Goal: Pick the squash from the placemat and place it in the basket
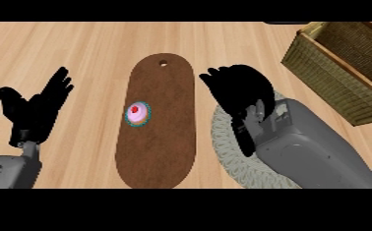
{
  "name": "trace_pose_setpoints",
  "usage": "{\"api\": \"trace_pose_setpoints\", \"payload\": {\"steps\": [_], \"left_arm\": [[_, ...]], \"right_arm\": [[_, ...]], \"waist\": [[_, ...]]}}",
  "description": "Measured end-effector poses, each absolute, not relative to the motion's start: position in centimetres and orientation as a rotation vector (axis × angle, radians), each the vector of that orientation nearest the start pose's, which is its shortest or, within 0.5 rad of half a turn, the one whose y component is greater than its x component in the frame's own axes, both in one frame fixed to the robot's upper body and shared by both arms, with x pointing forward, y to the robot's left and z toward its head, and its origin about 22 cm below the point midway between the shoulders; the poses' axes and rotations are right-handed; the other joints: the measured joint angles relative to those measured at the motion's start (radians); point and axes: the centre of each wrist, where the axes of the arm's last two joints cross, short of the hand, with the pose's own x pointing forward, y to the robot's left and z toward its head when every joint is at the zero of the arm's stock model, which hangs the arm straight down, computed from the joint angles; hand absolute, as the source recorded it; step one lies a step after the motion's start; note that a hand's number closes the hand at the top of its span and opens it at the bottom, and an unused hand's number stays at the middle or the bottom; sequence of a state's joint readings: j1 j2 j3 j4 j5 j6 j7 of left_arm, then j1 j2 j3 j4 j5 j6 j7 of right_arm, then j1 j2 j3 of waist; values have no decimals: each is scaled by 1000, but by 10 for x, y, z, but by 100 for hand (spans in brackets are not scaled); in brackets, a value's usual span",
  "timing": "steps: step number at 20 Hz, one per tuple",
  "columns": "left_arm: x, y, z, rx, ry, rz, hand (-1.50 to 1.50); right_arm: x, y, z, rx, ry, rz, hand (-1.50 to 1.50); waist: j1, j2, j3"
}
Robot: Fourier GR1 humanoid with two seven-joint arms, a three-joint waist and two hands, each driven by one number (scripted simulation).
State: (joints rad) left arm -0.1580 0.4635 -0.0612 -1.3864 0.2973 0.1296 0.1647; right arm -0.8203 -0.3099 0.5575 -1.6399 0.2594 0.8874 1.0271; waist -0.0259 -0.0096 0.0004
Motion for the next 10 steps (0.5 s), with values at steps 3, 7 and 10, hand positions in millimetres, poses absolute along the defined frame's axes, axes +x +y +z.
{"api": "trace_pose_setpoints", "payload": {"steps": [3, 7, 10], "left_arm": [[283, 319, 34, 206, -1374, -59, 0], [286, 321, 35, 201, -1379, -65, 0], [285, 320, 32, 194, -1385, -65, 0]], "right_arm": [[287, -99, 180, -747, -862, 1755, -150], [276, -114, 152, -753, -873, 1702, -150], [275, -118, 127, -763, -867, 1668, -150]], "waist": [[10, 5, 0], [18, 9, 0], [24, 10, 0]]}}
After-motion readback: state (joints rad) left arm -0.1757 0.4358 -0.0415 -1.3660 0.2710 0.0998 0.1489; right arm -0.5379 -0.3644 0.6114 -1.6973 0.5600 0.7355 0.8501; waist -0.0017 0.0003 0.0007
